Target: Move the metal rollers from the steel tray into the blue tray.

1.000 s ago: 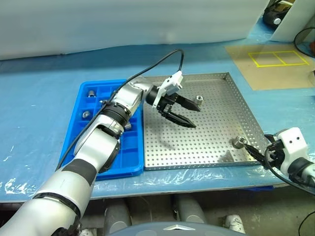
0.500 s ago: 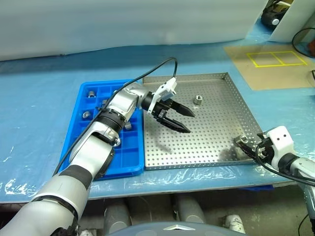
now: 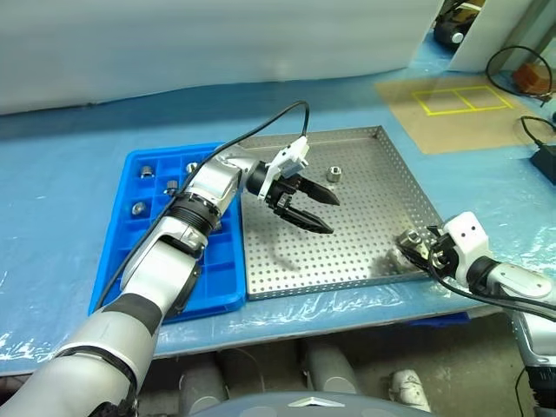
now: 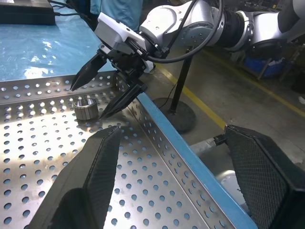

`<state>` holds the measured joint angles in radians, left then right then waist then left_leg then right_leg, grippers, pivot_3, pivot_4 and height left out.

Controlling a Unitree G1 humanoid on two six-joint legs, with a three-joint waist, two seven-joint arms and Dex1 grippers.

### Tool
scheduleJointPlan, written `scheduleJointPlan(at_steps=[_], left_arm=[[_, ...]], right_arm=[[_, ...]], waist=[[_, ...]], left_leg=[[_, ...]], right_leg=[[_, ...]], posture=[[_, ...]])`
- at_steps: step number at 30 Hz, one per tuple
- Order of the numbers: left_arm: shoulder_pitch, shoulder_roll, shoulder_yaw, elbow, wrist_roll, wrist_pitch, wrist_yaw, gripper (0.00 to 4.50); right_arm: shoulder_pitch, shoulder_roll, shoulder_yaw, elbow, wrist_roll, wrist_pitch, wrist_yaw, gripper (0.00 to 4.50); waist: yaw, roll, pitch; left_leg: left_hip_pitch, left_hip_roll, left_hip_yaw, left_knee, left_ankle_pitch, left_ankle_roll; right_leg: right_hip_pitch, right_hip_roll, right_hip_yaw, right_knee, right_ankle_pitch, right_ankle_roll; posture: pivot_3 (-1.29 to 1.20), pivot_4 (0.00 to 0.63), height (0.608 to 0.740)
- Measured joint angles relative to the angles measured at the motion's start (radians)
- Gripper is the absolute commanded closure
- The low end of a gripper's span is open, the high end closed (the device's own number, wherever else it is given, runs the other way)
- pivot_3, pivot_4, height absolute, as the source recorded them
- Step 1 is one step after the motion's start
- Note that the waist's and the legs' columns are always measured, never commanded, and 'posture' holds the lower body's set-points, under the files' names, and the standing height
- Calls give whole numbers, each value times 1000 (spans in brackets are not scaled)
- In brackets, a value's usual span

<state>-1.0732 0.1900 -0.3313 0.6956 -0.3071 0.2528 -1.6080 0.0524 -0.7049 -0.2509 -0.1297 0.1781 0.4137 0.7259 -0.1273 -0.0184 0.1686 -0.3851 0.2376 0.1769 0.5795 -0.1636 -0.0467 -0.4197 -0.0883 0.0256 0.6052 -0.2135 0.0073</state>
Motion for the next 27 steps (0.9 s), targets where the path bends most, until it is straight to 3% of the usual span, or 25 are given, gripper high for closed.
scheduleJointPlan(at_steps=[2, 6, 8, 11, 14, 17, 22, 27], left_arm=[[10, 0, 6, -6, 2, 1, 1, 841], [22, 3, 14, -9, 7, 12, 8, 841], [23, 3, 16, -20, 10, 17, 10, 841], [23, 4, 18, -30, 16, 18, 12, 841], [25, 3, 18, -32, 18, 20, 18, 841], [27, 3, 19, -32, 20, 21, 22, 841], [27, 3, 20, -32, 21, 21, 28, 841], [27, 3, 27, -34, 21, 21, 29, 841]], right_arm=[[-4, -3, 8, 3, -4, -7, 9, 1552], [-20, -3, 24, 25, -20, -24, 13, 1552], [-25, -2, 29, 30, -20, -26, 15, 1884], [-30, -2, 38, 31, -27, -35, 13, 1884], [-36, -2, 42, 32, -28, -36, 19, 2497], [-36, -2, 42, 31, -26, -36, 26, 3438], [-39, 0, 45, 25, -21, -29, 29, 3715], [-62, 2, 69, 12, -41, -19, 0, 3717]], waist=[[-1, -1, 0], [-2, -6, 0], [-2, -7, -1], [-2, -8, -1], [-2, -8, 0], [-2, -8, 0], [-5, -9, 0], [-20, -9, 0]], left_leg=[[0, 0, 0, 0, 0, 0], [0, 0, 0, 0, 0, 0], [0, 0, 0, 0, 0, 0], [0, 0, 0, 0, 0, 0], [0, 0, 0, -1, 0, 0], [0, 0, 0, -1, 0, 0], [0, 0, 0, -2, 0, 0], [-1, -1, 0, -2, 0, 0]], right_leg=[[0, 0, 0, 0, 0, 0], [-1, 0, 0, -2, 0, 0], [-1, 0, 0, -4, 0, 0], [-2, 0, 0, -4, 0, 0], [-4, 0, 0, -5, 0, 1], [-5, 0, 0, -5, 0, 0], [-5, 0, 0, -5, 0, 0], [-8, 0, 0, -7, 0, 0]], posture=[[-478, 150, 740], [-473, 150, 740], [-472, 150, 740], [-471, 150, 740], [-471, 150, 740], [-472, 150, 740], [-472, 150, 740], [-471, 150, 740]])
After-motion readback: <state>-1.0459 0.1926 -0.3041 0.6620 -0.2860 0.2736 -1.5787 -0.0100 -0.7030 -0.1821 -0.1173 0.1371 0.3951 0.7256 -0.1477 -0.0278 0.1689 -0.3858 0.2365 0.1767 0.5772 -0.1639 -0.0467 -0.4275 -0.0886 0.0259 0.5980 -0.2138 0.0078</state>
